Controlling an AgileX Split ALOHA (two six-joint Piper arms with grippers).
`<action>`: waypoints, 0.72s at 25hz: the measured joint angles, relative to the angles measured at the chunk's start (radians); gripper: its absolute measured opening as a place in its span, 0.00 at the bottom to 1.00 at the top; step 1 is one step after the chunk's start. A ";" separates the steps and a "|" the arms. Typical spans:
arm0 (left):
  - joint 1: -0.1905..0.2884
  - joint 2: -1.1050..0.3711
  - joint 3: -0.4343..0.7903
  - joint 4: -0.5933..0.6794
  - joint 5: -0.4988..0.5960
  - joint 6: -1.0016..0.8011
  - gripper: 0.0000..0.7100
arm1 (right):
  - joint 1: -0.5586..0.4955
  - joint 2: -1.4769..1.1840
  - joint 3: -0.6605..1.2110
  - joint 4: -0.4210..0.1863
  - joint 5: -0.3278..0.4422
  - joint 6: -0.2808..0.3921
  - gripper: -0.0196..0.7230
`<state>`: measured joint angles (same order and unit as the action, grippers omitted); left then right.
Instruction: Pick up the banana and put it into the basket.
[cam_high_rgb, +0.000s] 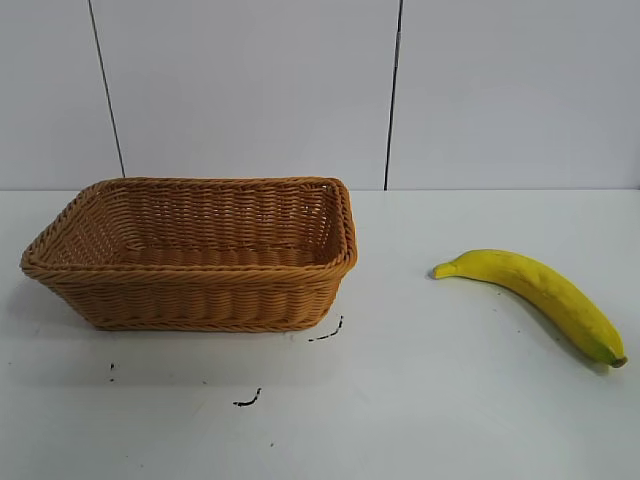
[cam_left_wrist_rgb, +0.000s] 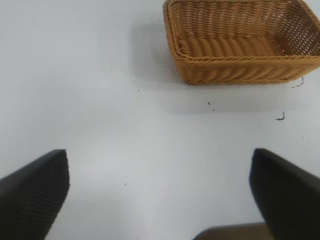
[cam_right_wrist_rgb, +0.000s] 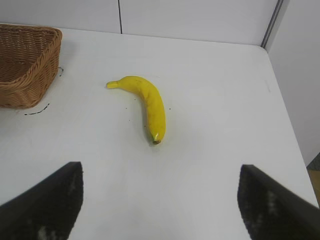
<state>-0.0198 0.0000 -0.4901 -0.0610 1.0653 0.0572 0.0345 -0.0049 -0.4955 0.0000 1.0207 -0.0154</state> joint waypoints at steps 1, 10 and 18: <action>0.000 0.000 0.000 0.000 0.000 0.000 0.98 | 0.000 0.000 0.000 0.000 0.000 0.000 0.84; 0.000 0.000 0.000 0.000 0.000 0.000 0.98 | 0.000 0.000 0.000 0.000 0.000 0.000 0.84; 0.000 0.000 0.000 0.000 0.000 0.000 0.98 | 0.000 0.229 -0.130 0.006 -0.003 0.002 0.90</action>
<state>-0.0198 0.0000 -0.4901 -0.0610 1.0653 0.0572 0.0345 0.2243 -0.6259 0.0061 1.0174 -0.0135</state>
